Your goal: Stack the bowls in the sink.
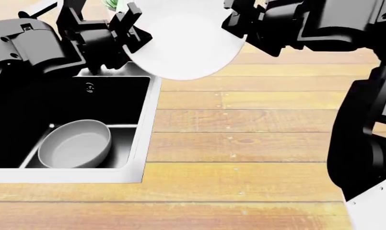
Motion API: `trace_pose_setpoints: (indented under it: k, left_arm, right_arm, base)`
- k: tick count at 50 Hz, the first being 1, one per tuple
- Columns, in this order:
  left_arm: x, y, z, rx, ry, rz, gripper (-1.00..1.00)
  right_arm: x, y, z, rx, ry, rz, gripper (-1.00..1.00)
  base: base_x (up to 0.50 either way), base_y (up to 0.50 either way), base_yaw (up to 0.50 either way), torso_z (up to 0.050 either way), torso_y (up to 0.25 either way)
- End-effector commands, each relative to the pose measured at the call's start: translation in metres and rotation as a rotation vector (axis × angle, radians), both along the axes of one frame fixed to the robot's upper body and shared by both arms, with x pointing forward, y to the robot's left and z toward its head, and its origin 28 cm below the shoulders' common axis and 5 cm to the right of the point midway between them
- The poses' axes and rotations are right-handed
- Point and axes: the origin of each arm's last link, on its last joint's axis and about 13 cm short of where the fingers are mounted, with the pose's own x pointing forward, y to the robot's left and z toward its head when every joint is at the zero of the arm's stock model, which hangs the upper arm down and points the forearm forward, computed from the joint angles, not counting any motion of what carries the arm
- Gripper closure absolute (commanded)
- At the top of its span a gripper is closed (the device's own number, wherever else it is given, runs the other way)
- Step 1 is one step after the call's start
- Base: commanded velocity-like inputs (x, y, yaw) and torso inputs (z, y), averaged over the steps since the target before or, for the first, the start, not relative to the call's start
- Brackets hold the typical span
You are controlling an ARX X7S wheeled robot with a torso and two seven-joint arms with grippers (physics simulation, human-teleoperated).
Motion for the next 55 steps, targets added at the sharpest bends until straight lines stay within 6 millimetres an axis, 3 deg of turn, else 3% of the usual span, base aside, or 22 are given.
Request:
trace_pose_setpoints:
  k: [1,30,44,55]
  left_arm:
    - [0.0,0.002,0.002,0.007,0.005,0.033,1.0]
    - [0.006,0.008,-0.007,0.064,0.041,0.166,1.0]
    - [-0.017,0.023,0.0,0.081,0.089,0.325,1.0]
    - [-0.032,0.025,0.006,0.121,0.259,0.499,1.0]
  right_arm:
    - [-0.003,0.001,0.0,0.007,-0.006,0.028,-1.0]
    - [-0.021,-0.005,0.009,-0.001,-0.057,0.032,-1.0]
    - [-0.021,-0.018,0.019,0.029,-0.081,-0.024,-1.0]
    - [-0.015,-0.024,0.024,0.071,-0.086,-0.067,-1.0]
  base:
    - [0.0,0.0,0.0,0.0,0.0]
    - [0.0,0.0,0.0,0.0,0.0]
    - [0.0,0.0,0.0,0.0,0.0]
    - [0.0,0.0,0.0,0.0,0.0]
